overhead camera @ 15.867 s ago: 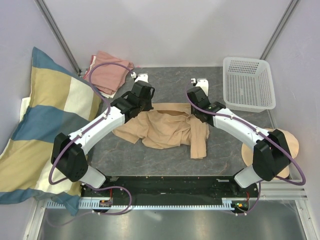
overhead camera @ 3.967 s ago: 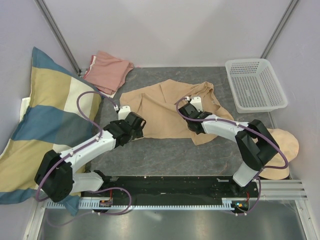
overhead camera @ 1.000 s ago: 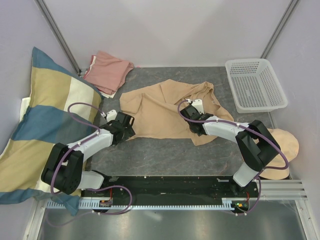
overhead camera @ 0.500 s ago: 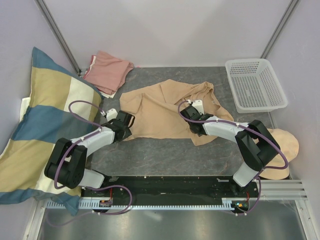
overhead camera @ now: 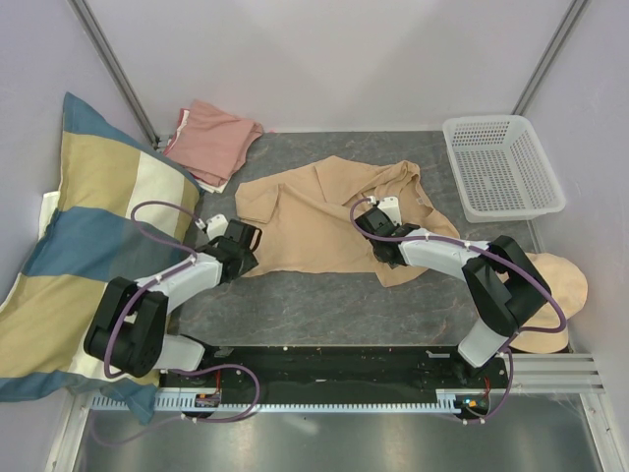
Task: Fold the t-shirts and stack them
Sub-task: Flatten out the tshirt
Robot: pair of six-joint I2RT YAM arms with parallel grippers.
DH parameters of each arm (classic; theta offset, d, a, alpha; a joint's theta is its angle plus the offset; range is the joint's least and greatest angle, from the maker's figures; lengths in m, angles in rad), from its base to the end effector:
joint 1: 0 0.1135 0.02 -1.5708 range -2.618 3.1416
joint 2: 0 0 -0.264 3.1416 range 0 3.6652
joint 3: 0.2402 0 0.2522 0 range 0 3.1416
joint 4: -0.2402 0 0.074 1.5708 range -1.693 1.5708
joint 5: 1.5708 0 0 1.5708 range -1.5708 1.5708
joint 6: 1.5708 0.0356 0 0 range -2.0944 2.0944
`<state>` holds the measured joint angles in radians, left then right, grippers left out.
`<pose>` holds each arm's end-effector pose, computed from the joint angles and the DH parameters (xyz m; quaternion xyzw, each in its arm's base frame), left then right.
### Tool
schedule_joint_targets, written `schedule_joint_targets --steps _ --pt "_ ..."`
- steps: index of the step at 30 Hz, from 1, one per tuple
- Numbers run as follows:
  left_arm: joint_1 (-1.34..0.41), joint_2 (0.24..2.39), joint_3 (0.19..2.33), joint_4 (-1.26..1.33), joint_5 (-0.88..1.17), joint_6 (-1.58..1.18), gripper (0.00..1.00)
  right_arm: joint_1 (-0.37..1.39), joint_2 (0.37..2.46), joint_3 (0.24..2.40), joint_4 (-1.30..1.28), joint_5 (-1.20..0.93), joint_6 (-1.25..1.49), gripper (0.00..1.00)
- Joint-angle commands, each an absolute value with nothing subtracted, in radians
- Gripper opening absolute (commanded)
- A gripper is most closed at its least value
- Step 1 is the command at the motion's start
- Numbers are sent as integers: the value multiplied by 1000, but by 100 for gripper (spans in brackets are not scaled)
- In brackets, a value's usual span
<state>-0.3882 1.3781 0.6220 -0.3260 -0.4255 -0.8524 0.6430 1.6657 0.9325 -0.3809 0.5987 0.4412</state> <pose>0.2266 -0.0768 0.1542 -0.2679 0.9112 0.0293 0.3115 0.2624 0.1715 0.1641 -0.0273 0.9327 -0.1345 0.3335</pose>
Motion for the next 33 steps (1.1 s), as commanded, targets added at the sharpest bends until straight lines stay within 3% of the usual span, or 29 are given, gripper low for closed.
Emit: schedule_joint_targets --steps 1,18,21,24,27,28,29,33 --pt "-396 1394 569 -324 -291 -919 60 638 1663 928 -376 595 448 0" --pt "-480 1384 600 -420 -357 -992 61 638 1664 923 -368 591 448 0" --pt "-482 1397 600 -420 -363 -994 58 637 1664 923 -368 592 445 0" --pt "-482 1413 603 -420 -373 -996 43 638 1664 923 -368 592 445 0" --pt "-482 1430 609 -419 -383 -996 19 637 1663 922 -368 592 443 0" --pt "-482 1433 612 -420 -387 -994 6 637 1663 920 -370 592 443 0" --pt "-482 1436 617 -426 -391 -993 2 635 1663 922 -368 592 442 0" --pt "-480 1425 635 -448 -420 -982 2 637 1658 922 -368 592 439 0"
